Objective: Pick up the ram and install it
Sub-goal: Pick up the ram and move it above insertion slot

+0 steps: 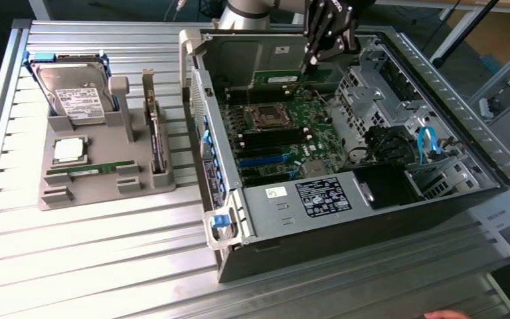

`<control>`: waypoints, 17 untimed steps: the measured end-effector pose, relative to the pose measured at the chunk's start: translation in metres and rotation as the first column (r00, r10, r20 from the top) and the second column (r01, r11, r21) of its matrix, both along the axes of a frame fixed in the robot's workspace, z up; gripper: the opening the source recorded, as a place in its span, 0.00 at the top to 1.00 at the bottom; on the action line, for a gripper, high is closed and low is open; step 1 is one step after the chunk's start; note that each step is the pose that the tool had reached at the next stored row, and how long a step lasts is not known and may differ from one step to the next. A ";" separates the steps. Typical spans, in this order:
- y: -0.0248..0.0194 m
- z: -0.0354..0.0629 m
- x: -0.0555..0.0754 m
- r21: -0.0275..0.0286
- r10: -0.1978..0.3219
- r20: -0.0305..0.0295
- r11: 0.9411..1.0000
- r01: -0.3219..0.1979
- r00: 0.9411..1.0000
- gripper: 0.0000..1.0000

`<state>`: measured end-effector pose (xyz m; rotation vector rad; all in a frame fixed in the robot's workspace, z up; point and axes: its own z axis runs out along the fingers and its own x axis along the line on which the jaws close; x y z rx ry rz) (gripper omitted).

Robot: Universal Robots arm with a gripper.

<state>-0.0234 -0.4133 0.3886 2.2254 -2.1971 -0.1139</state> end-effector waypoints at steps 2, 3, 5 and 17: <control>0.0000 0.0000 0.003 0.000 0.000 0.000 1.000 0.000 1.000 0.88; 0.0000 0.0000 0.005 0.000 0.000 0.000 1.000 0.000 1.000 0.88; 0.0000 0.0000 0.007 0.000 0.000 0.000 1.000 0.000 1.000 0.88; 0.0001 -0.0004 0.015 0.000 0.000 0.000 1.000 0.000 1.000 0.88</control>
